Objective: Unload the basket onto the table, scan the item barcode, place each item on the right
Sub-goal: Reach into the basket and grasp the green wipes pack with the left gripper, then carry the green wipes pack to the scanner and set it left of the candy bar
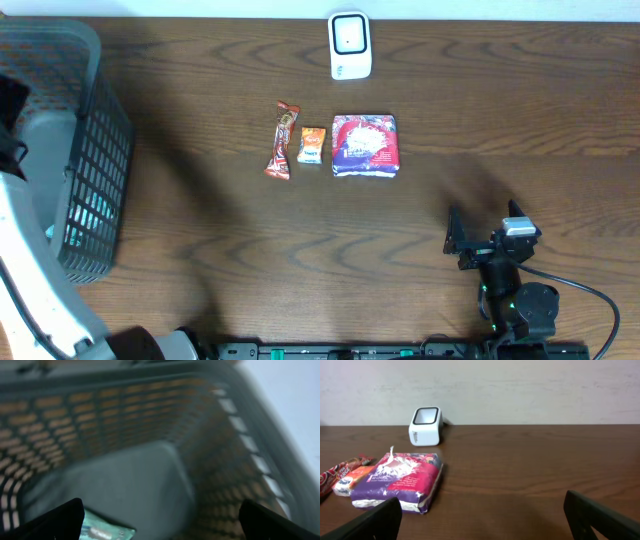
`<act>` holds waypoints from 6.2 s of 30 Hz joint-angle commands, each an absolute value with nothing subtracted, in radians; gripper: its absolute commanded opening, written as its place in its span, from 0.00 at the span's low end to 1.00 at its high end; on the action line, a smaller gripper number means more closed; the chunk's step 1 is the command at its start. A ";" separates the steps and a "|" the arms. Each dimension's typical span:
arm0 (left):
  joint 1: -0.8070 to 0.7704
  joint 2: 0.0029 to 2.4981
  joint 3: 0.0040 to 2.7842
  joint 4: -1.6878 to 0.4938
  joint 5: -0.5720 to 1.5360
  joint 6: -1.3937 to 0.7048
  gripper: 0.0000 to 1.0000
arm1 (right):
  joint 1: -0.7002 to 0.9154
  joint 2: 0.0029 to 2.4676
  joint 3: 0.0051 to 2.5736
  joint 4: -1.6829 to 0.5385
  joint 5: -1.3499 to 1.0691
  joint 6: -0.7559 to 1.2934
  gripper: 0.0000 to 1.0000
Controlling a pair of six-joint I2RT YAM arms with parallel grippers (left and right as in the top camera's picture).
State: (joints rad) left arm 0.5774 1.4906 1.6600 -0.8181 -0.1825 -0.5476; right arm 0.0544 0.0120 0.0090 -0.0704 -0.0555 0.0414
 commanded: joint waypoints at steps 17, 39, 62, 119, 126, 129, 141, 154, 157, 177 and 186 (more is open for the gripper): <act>0.647 1.834 1.636 -1.114 -0.123 -0.975 0.98 | 0.052 0.007 0.006 -0.072 -0.059 0.051 0.99; 0.647 1.977 1.493 -1.006 -0.128 -1.143 0.93 | 0.052 0.007 0.006 -0.072 -0.059 0.051 0.99; 0.664 1.848 1.539 -0.942 -0.147 -1.012 0.11 | 0.052 0.007 0.006 -0.072 -0.059 0.051 0.99; 0.664 1.939 1.578 -0.960 -0.112 -0.838 0.07 | 0.052 0.007 0.006 -0.072 -0.059 0.051 0.99; 0.662 1.622 1.611 -0.871 -0.112 -0.839 0.07 | 0.052 0.007 0.006 -0.072 -0.059 0.051 0.99; 0.651 1.472 1.611 -0.862 -0.064 -0.839 0.07 | 0.052 0.007 0.006 -0.072 -0.059 0.051 0.99; 0.305 1.250 1.610 -0.683 0.262 -0.567 0.07 | 0.052 0.007 0.006 -0.072 -0.058 0.051 0.99; -0.170 1.585 1.607 -0.676 0.090 -0.129 0.07 | 0.052 0.007 0.006 -0.072 -0.059 0.051 0.99; -0.209 1.705 1.607 -0.708 -0.240 -0.123 0.07 | 0.052 0.007 0.006 -0.072 -0.059 0.051 0.99; -0.215 2.079 1.596 -0.837 0.100 -0.079 0.08 | 0.052 0.007 0.006 -0.072 -0.059 0.051 0.99; -0.216 2.086 1.584 -0.836 0.251 -0.078 0.12 | 0.052 0.007 0.006 -0.072 -0.059 0.051 0.99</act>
